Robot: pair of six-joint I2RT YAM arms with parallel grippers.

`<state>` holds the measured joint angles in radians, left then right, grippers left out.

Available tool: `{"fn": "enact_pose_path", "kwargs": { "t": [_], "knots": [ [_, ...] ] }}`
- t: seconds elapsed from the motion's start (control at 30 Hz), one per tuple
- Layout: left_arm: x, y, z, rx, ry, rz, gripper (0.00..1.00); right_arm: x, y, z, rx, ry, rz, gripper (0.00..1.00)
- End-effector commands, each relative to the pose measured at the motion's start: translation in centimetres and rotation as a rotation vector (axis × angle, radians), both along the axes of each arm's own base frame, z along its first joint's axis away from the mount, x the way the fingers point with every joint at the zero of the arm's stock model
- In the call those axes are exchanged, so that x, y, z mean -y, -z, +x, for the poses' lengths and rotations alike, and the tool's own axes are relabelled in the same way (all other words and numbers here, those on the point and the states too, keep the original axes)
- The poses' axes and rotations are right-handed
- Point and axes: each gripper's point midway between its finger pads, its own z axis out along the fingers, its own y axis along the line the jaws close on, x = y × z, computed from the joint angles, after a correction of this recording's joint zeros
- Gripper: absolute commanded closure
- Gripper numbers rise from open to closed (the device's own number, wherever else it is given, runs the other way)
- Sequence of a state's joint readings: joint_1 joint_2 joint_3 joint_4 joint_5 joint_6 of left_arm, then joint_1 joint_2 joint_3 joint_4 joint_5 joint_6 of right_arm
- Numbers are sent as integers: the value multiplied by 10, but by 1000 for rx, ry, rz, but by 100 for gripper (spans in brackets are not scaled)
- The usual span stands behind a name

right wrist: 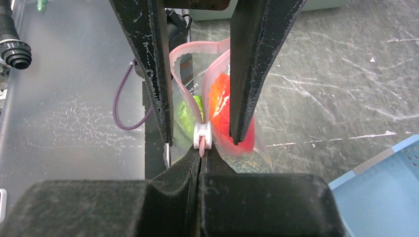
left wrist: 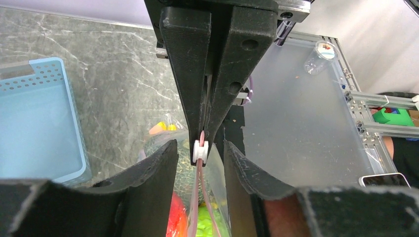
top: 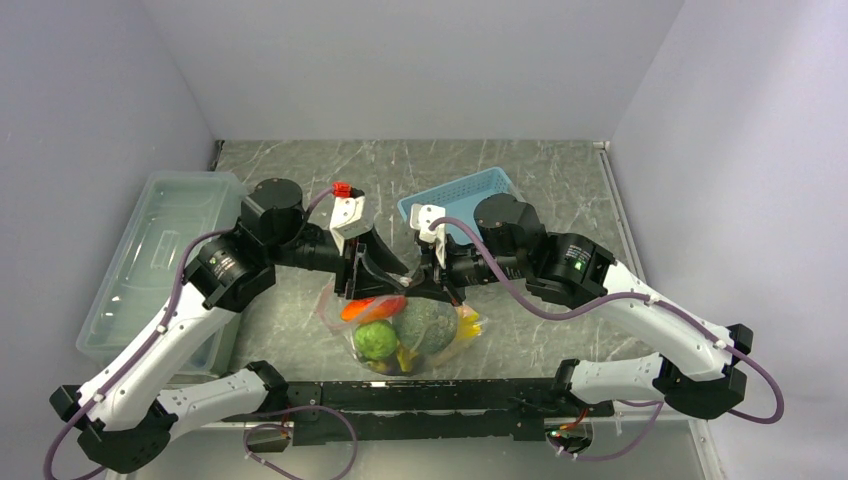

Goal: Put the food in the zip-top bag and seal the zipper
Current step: Zip the zipper food storage bag.

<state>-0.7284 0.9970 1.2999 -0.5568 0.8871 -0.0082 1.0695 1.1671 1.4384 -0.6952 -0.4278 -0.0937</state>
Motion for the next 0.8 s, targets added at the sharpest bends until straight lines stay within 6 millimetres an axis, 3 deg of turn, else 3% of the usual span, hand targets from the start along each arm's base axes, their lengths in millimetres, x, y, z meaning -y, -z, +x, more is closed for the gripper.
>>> {"fn": "enact_pose_path", "kwargs": {
  "t": [0.0, 0.47, 0.53, 0.77],
  "knots": [
    [1, -5, -4, 7, 27, -18, 58, -6, -28, 4, 40, 12, 91, 100],
    [3, 0, -5, 11, 57, 4, 90, -4, -33, 11, 59, 51, 102, 100],
    [2, 0, -4, 12, 54, 5, 100, -4, -35, 12, 62, 59, 104, 100],
    [0, 1, -5, 22, 43, 9, 100, 4, -45, 16, 83, 103, 128, 100]
  ]
}}
